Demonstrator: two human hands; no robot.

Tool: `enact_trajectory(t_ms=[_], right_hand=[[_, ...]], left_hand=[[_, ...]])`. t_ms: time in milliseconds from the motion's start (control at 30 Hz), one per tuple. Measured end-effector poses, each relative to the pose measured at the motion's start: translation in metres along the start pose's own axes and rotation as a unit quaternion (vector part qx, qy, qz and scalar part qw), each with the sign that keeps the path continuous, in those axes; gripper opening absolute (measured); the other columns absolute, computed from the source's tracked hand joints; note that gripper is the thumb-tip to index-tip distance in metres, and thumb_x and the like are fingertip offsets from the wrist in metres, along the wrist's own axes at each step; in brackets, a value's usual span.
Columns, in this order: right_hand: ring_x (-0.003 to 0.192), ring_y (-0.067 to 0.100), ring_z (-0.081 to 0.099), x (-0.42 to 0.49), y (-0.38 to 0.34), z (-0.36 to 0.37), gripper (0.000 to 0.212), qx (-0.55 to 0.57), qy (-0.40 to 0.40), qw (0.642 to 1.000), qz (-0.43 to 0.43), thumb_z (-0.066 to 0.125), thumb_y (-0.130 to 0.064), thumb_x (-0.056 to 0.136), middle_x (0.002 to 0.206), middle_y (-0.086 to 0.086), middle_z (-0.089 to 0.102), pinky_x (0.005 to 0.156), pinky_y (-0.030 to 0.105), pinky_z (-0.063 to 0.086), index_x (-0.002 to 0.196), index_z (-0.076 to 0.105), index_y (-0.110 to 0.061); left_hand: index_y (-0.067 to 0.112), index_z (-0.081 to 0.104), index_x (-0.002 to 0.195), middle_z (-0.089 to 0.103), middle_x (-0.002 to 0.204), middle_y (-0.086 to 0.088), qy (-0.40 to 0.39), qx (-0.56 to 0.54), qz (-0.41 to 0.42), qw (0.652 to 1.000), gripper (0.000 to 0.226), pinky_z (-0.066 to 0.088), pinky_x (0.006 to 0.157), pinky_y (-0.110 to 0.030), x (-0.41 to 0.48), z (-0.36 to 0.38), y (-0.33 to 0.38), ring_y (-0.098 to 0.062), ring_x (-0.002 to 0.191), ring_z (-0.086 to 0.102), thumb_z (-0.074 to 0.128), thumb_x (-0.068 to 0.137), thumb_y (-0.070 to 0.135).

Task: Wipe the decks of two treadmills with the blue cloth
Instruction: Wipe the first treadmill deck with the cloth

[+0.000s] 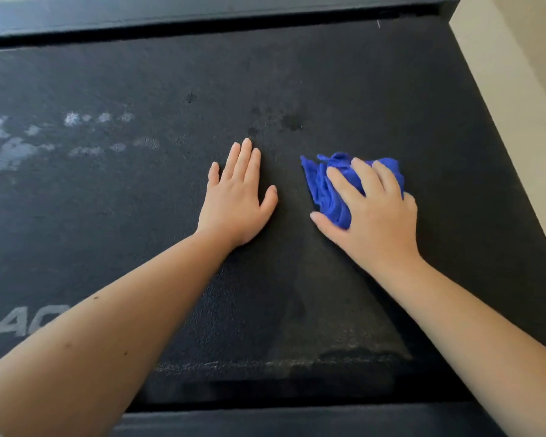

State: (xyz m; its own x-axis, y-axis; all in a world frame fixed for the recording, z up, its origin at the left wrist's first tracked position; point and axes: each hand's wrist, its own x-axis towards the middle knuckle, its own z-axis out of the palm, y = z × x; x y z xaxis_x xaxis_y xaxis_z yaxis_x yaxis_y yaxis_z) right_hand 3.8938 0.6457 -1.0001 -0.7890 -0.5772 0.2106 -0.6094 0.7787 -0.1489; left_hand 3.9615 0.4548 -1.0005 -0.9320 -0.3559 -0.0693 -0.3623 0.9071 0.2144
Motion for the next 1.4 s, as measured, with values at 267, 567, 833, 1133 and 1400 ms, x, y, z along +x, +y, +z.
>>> enact_trajectory(t_ms=[267,567,833,1133,1400], right_hand=[[0.128,0.034,0.039,-0.135,-0.008,-0.032,0.066,-0.003,-0.038,0.999,-0.035,0.042,-0.062,0.074,0.139,0.01,0.046,0.08,0.054,0.046,0.13,0.047,-0.028],[0.124,0.04,0.045,-0.102,-0.059,-0.018,0.068,-0.034,-0.069,0.99,-0.123,0.04,-0.066,0.077,0.139,0.014,0.048,0.08,0.056,0.045,0.133,0.045,-0.029],[0.127,0.032,0.041,-0.095,-0.054,-0.013,0.065,0.022,-0.013,0.991,-0.135,0.047,-0.064,0.076,0.138,0.008,0.05,0.086,0.054,0.048,0.131,0.05,-0.029],[0.137,0.031,0.028,0.098,-0.051,0.026,0.067,-0.006,-0.048,0.999,-0.003,0.046,-0.066,0.082,0.15,0.004,0.033,0.096,0.055,0.037,0.14,0.041,-0.032],[0.125,0.034,0.048,0.047,-0.046,0.023,0.064,0.009,0.011,0.993,-0.12,0.044,-0.063,0.077,0.137,0.008,0.051,0.082,0.05,0.047,0.126,0.059,-0.025]], left_hand=[[0.011,0.009,0.148,-0.003,0.156,-0.003,0.001,-0.006,0.005,1.0,0.063,-0.003,0.113,-0.041,0.0,-0.002,0.0,-0.015,0.142,-0.008,0.03,0.096,0.04],[0.011,0.005,0.148,-0.007,0.156,-0.003,-0.025,-0.012,0.005,1.0,0.063,-0.005,0.113,-0.042,0.0,-0.005,-0.001,-0.015,0.142,-0.011,0.028,0.097,0.039],[0.01,0.01,0.147,-0.002,0.156,-0.003,-0.044,-0.041,0.043,0.997,0.059,-0.001,0.113,-0.039,0.012,-0.019,-0.021,-0.016,0.142,-0.005,0.035,0.098,0.028],[0.01,0.004,0.148,-0.007,0.156,-0.004,-0.015,0.004,-0.006,1.0,0.062,-0.002,0.113,-0.045,0.032,-0.017,-0.05,-0.015,0.142,-0.01,0.026,0.096,0.037],[0.014,-0.004,0.148,-0.015,0.155,0.0,-0.021,-0.003,-0.01,1.0,0.063,-0.006,0.113,-0.043,0.034,-0.015,-0.052,-0.013,0.14,-0.018,0.018,0.096,0.041]])
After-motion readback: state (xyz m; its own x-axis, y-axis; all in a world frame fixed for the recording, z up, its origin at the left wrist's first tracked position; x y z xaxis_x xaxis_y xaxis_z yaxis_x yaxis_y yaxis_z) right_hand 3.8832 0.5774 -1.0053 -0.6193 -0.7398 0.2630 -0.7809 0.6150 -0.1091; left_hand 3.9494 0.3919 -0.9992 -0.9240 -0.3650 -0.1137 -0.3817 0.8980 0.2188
